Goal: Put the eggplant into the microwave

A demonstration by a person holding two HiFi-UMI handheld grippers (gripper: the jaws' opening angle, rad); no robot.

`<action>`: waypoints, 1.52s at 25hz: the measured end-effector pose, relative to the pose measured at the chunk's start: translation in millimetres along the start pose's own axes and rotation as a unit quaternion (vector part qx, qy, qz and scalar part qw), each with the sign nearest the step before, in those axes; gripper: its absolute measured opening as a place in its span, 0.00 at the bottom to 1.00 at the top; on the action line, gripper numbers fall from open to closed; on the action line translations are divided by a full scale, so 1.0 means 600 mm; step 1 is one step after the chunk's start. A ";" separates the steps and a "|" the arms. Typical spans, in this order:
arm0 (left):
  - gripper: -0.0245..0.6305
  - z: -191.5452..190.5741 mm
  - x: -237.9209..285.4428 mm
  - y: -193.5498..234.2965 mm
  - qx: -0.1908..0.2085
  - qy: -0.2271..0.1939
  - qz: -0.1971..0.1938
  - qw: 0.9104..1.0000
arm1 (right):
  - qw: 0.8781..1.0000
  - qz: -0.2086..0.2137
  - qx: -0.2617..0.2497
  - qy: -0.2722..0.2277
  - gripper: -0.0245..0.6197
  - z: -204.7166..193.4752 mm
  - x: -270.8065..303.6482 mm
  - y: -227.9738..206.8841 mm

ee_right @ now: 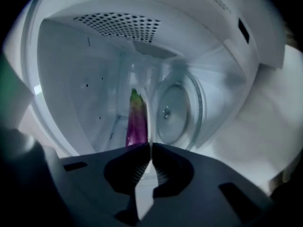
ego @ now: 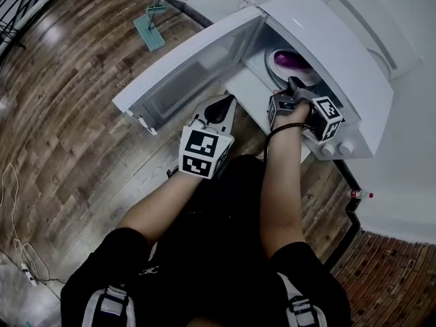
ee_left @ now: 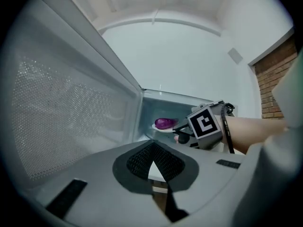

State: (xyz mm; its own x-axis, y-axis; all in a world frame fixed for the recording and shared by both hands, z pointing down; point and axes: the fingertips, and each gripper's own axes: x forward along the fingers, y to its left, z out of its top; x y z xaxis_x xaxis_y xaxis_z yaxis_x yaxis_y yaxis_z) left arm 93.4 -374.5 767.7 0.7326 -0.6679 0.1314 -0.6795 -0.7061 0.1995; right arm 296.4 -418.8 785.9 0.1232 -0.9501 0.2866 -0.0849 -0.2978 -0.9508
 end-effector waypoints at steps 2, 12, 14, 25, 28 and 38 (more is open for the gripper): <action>0.04 0.001 -0.005 0.003 0.007 -0.003 0.001 1.000 | 1.000 -0.006 -0.004 -0.010 0.08 0.013 0.009 -0.003; 0.04 -0.005 -0.036 0.008 0.019 -0.003 0.004 1.000 | 0.997 -0.066 -0.035 -0.030 0.08 0.036 0.041 -0.038; 0.04 -0.006 -0.042 0.006 0.020 -0.003 0.005 1.000 | 0.995 -0.082 -0.042 -0.030 0.09 0.034 0.040 -0.050; 0.04 -0.003 -0.042 -0.032 0.025 -0.002 -0.010 1.000 | 0.881 -0.236 -0.401 -0.086 0.34 0.065 0.023 -0.047; 0.04 -0.013 -0.044 -0.037 0.027 0.005 -0.012 1.000 | 0.850 -0.244 -0.455 -0.105 0.41 0.065 0.015 -0.046; 0.04 0.003 -0.028 -0.036 0.025 0.000 -0.015 1.000 | 0.792 -0.065 -0.582 -0.171 0.06 0.016 -0.110 0.019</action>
State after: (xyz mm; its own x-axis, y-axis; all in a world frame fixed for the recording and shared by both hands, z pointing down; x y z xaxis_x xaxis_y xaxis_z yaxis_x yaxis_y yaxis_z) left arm 95.6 -348.4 759.2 0.7527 -0.6462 0.1262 -0.6583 -0.7365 0.1553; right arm 296.7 -358.3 755.1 0.4496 -0.8828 0.1362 -0.8794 -0.4642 -0.1060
